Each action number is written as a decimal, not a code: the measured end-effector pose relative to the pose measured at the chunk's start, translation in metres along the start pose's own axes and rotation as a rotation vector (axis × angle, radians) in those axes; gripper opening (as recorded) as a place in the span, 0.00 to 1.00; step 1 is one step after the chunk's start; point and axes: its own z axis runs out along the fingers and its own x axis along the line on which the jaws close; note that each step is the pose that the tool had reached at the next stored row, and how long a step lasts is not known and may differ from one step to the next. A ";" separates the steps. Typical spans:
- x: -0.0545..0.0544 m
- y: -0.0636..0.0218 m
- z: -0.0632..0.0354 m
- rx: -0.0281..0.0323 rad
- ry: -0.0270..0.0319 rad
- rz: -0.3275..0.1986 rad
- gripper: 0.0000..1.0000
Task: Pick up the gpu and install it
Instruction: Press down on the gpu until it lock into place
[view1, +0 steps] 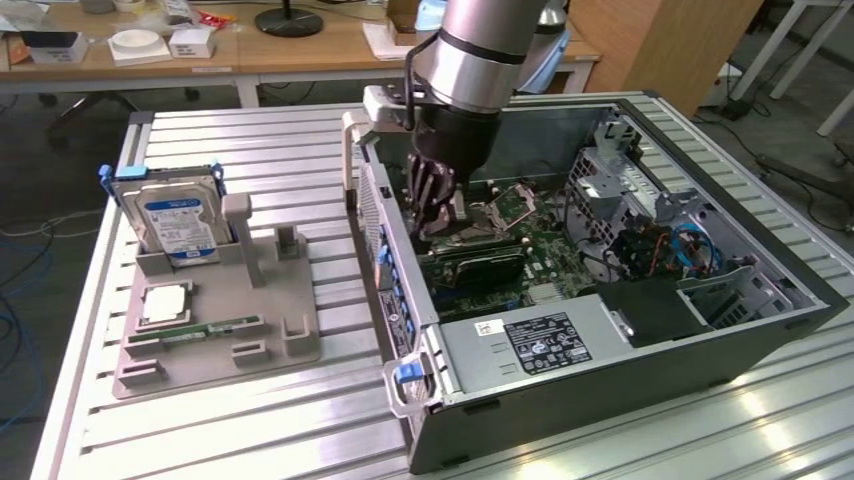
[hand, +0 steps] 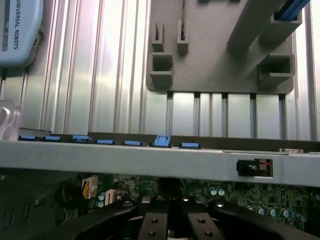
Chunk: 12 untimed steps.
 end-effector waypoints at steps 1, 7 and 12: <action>0.000 -0.0024 -0.0006 -0.0008 -0.0001 0.000 0.10; 0.000 -0.0066 0.0010 -0.0009 0.0002 -0.001 0.10; -0.002 -0.0063 0.0001 -0.0005 0.0007 -0.001 0.10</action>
